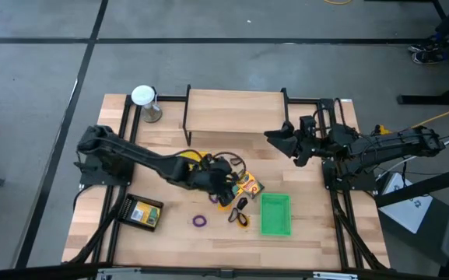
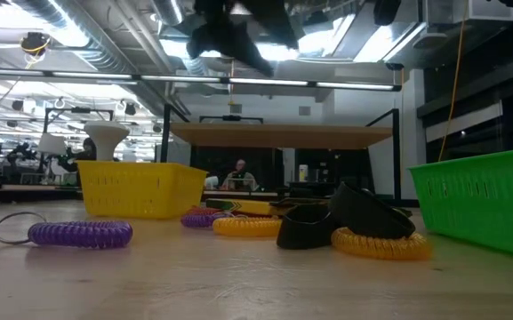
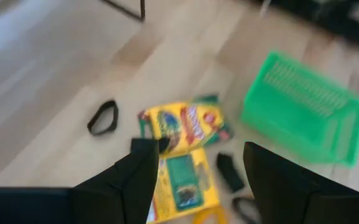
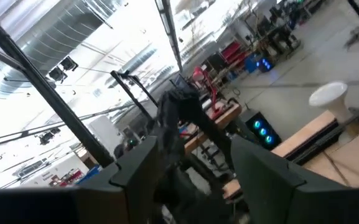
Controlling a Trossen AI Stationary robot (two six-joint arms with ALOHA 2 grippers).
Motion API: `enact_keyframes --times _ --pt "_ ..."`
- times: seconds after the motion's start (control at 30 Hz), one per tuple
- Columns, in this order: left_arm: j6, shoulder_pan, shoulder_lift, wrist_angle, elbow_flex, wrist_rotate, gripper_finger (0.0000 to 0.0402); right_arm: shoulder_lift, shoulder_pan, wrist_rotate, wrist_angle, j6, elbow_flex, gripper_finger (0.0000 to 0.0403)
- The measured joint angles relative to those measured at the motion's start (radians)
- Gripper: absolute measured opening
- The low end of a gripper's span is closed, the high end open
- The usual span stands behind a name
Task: Pick & Place Office Desk Supplies
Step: Put the yellow crayon box into the black bin
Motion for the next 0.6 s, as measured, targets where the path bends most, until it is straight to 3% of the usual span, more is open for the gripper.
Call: enact_keyframes --times 0.13,0.4,0.6 --pt "0.028 -0.002 0.102 -0.175 0.148 0.034 0.0226 -0.086 -0.013 0.075 -0.048 -0.082 0.000 0.0206" --pt "0.122 -0.001 0.381 -0.442 0.521 0.006 0.0226 -0.406 -0.004 0.070 -0.285 -0.183 0.000 0.0206" --pt "0.123 0.026 0.558 -0.627 0.703 0.090 0.0226 -0.565 0.008 0.124 -0.459 -0.190 0.000 0.0206"
